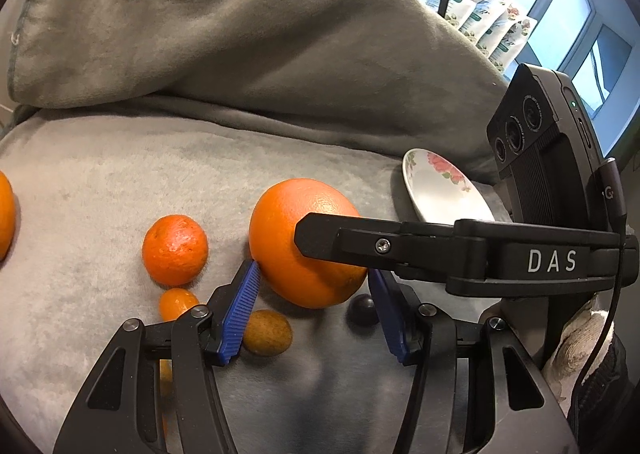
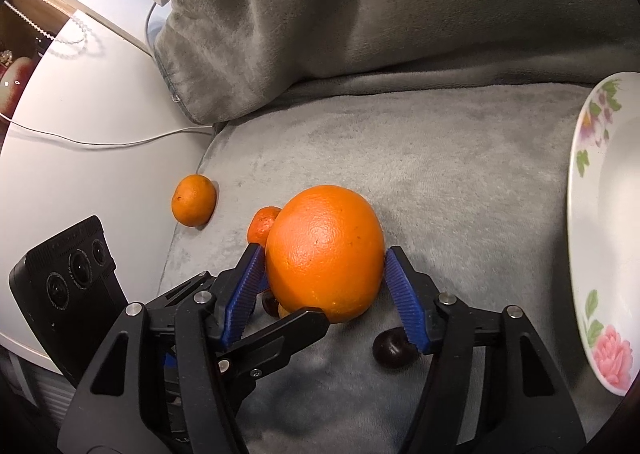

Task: Organize fruits
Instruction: 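Close the right gripper around the large orange and lift it, then carry the large orange over the white plate and open the right gripper, then move both open grippers back toward the remaining fruits, then grasp the dark plum with the right gripper while the left gripper grasps the stemmed tangerine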

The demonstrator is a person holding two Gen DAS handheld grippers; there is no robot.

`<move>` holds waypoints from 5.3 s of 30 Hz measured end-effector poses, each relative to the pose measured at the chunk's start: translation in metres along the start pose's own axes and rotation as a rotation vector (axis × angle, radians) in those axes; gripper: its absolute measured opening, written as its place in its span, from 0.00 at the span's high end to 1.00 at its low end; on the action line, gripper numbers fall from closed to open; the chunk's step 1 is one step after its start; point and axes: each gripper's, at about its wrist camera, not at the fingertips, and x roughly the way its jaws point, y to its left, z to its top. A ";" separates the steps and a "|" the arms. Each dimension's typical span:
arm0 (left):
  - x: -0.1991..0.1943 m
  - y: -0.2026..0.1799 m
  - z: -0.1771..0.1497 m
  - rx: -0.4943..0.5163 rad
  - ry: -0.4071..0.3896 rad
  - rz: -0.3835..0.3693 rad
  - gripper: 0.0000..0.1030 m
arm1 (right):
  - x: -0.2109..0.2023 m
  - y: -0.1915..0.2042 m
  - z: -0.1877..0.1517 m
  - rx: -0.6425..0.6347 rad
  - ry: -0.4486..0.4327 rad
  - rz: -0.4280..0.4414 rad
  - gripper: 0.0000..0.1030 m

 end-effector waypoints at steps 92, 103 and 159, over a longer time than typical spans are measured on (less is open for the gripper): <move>-0.078 -0.008 -0.020 0.134 -0.139 0.177 0.37 | -0.157 -0.011 -0.072 -0.156 -0.427 -0.417 0.14; -0.092 0.053 -0.041 0.027 -0.125 0.265 0.37 | -0.125 0.015 -0.075 -0.280 -0.372 -0.430 0.14; -0.049 0.070 -0.068 -0.038 -0.019 0.182 0.65 | 0.004 0.016 -0.071 -0.399 -0.063 -0.401 0.60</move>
